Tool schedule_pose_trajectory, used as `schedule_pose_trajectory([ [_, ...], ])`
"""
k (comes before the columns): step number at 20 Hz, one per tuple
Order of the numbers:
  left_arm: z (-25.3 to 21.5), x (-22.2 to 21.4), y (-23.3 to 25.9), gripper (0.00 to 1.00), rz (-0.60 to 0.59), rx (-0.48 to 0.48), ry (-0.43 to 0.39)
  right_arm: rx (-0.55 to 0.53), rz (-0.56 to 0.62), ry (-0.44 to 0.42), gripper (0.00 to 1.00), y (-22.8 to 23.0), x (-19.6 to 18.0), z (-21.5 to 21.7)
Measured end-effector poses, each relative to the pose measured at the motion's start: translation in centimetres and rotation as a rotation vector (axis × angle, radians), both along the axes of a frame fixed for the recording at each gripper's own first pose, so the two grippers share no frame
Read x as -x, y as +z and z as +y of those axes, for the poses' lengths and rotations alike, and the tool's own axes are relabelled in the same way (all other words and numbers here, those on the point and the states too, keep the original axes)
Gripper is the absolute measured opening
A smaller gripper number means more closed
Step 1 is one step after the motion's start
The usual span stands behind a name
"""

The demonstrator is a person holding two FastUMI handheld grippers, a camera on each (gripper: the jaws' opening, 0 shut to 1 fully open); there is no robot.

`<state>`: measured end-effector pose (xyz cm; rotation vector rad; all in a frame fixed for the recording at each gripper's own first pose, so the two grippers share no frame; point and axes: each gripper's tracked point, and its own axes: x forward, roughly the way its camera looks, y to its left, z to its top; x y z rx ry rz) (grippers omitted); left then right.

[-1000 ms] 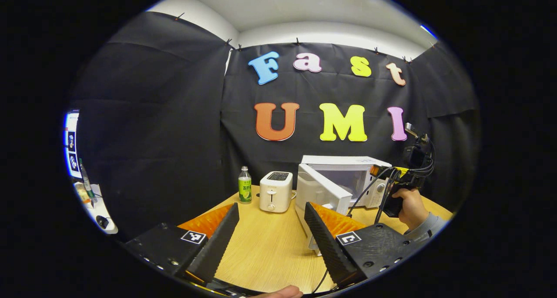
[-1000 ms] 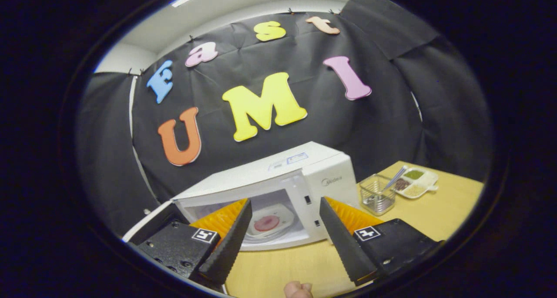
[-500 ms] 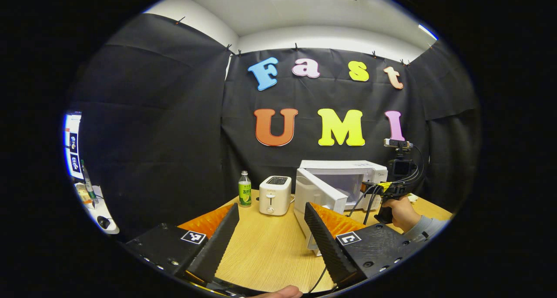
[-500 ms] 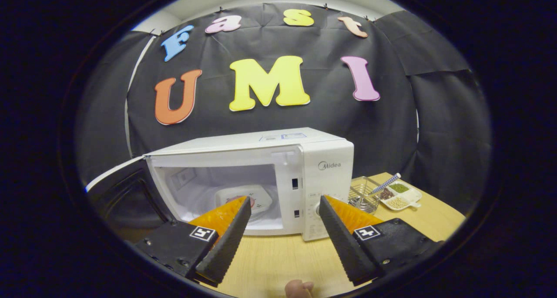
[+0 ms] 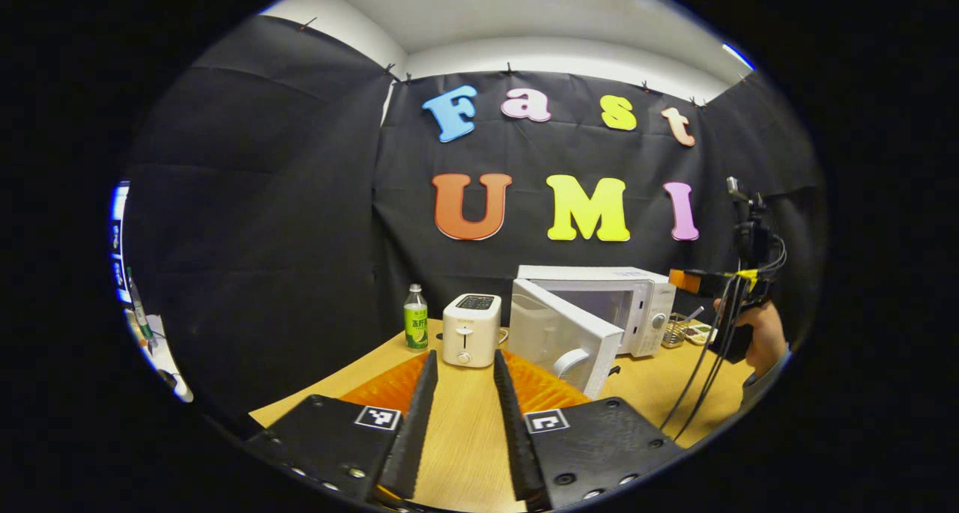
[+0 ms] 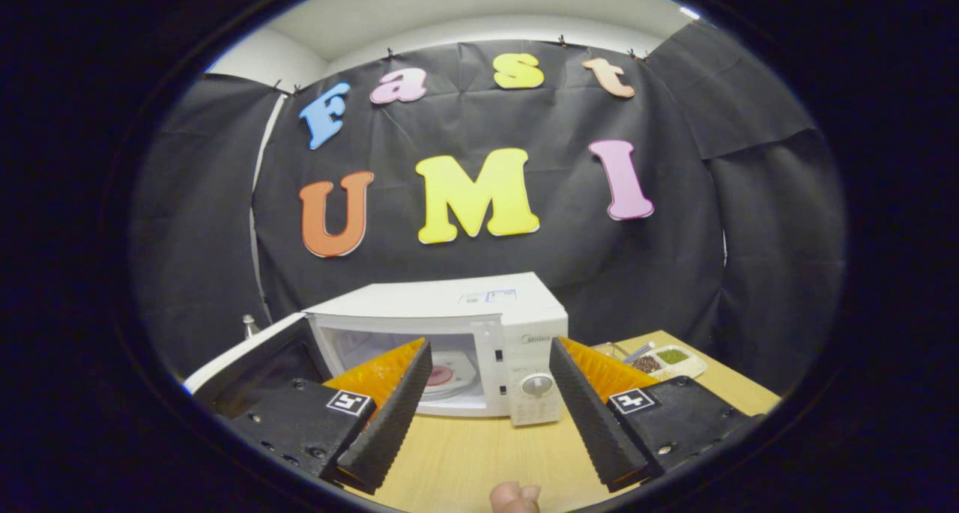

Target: Open the microwave oven with the left hand, put the food in, and close the microwave oven.

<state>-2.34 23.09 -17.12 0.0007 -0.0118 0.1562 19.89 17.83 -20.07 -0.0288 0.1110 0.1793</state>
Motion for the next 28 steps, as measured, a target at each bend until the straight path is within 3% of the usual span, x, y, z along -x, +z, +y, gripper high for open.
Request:
schedule_pose_trajectory([
  [1, 0.0, -0.2, 0.0, 0.23, 0.002, -0.014, -0.005, 0.007, -0.02, 0.018, 1.0, 1.7, 1.4, -0.5],
  [2, -0.2, -0.4, -0.2, 0.33, 0.007, -0.022, -0.016, 0.014, -0.046, 0.03, 0.91, 3.6, 2.8, -1.2],
  [3, -0.2, -0.5, -0.1, 0.33, 0.002, -0.029, -0.008, 0.015, -0.077, 0.033, 0.91, 5.6, 4.3, -2.0],
  [4, -0.1, -0.9, 0.3, 0.33, -0.006, -0.036, -0.013, 0.015, -0.119, 0.02, 1.0, 7.6, 5.6, -3.1],
  [5, -0.3, -0.8, 0.1, 0.17, -0.014, -0.003, -0.007, 0.013, -0.163, -0.007, 0.91, 9.6, 6.9, -4.7],
  [6, -0.8, -1.3, -0.1, 0.0, -0.002, 0.023, -0.039, 0.021, -0.184, -0.028, 1.0, 11.0, 8.1, -6.0],
  [9, -1.1, -2.1, -1.2, 0.0, 0.018, 0.036, -0.055, 0.027, -0.214, -0.041, 1.0, 13.7, 11.8, -9.0],
  [10, -1.5, -2.4, -1.7, 0.0, 0.027, 0.041, -0.067, 0.022, -0.224, -0.036, 0.91, 14.7, 13.2, -9.9],
  [11, -1.9, -2.7, -2.0, 0.0, 0.026, 0.041, -0.074, 0.014, -0.234, -0.047, 0.91, 15.5, 14.4, -10.9],
  [12, -2.2, -3.0, -2.3, 0.0, 0.03, 0.044, -0.083, 0.009, -0.24, -0.057, 1.0, 16.0, 15.6, -12.1],
  [17, -4.1, -5.5, -4.0, 0.0, 0.047, 0.075, -0.147, 0.048, -0.25, -0.029, 1.0, 17.5, 20.9, -14.1],
  [21, -4.8, -7.7, -5.6, 0.0, 0.031, 0.056, -0.207, 0.01, -0.251, -0.031, 1.0, 17.3, 25.3, -15.5],
  [22, -5.0, -8.4, -6.0, 0.0, 0.023, 0.063, -0.227, 0.005, -0.253, -0.031, 0.91, 17.2, 26.1, -15.8],
  [23, -5.4, -8.8, -6.4, 0.0, 0.023, 0.079, -0.251, -0.002, -0.258, -0.037, 0.91, 17.1, 26.9, -16.3],
  [24, -5.8, -9.0, -7.1, 0.0, 0.033, 0.091, -0.261, -0.001, -0.255, -0.042, 1.0, 17.0, 27.5, -16.7],
  [28, -7.5, -9.3, -7.4, 0.0, 0.034, 0.092, -0.276, 0.025, -0.233, -0.06, 1.0, 16.0, 29.8, -18.9],
])
